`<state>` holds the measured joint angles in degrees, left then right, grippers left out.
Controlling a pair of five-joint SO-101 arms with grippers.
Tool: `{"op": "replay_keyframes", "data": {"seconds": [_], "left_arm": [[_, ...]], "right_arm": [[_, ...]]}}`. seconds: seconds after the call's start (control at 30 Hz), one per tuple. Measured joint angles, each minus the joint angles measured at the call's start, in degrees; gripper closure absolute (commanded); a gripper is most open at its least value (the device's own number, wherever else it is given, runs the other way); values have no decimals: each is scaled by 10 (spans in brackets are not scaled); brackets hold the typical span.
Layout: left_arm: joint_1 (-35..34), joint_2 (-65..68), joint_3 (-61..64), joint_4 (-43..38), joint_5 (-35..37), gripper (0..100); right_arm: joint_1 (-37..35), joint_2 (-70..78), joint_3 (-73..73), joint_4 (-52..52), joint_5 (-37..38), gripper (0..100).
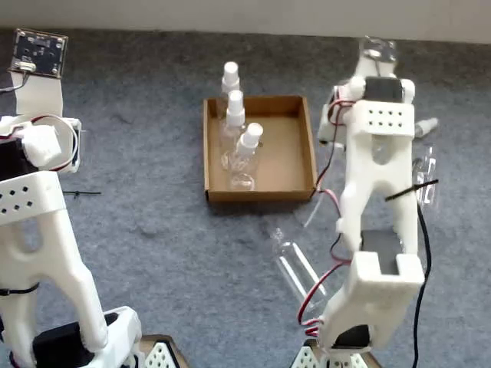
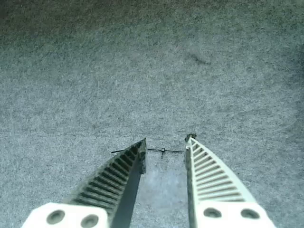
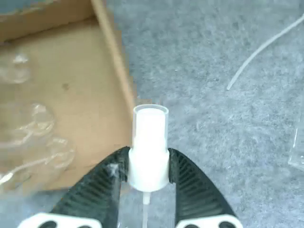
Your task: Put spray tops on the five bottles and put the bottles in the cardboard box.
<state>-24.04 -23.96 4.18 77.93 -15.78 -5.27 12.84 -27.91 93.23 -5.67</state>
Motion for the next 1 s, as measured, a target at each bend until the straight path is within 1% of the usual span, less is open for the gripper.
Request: {"op": "replay_keyframes", "data": {"seconds": [0.1,0.27,0.33,0.43,0.5,0.53,0.63,0.73,0.8,0.9,1.0], "left_arm": [[0,0,0,0,0,870],[0,0,0,0,0,870],[0,0,0,0,0,870],[0,0,0,0,0,870],[0,0,4,0,0,870],[0,0,9,0,0,870],[0,0,25,0,0,870],[0,0,42,-3,0,870],[0,0,51,-3,0,870],[0,0,62,-6,0,870],[0,0,72,-6,0,870]], "right_arm": [[-81,-47,-3,53,26,968],[-258,-76,69,63,46,968],[-323,-76,120,52,46,968],[-396,-76,204,-18,47,967],[-421,-76,265,-77,47,959],[-428,-76,294,-106,47,939],[-445,-76,364,-173,47,848],[-463,-76,410,-212,47,779],[-469,-76,415,-223,47,757],[-469,-76,415,-224,47,748],[-469,-93,415,-176,47,748]]}}
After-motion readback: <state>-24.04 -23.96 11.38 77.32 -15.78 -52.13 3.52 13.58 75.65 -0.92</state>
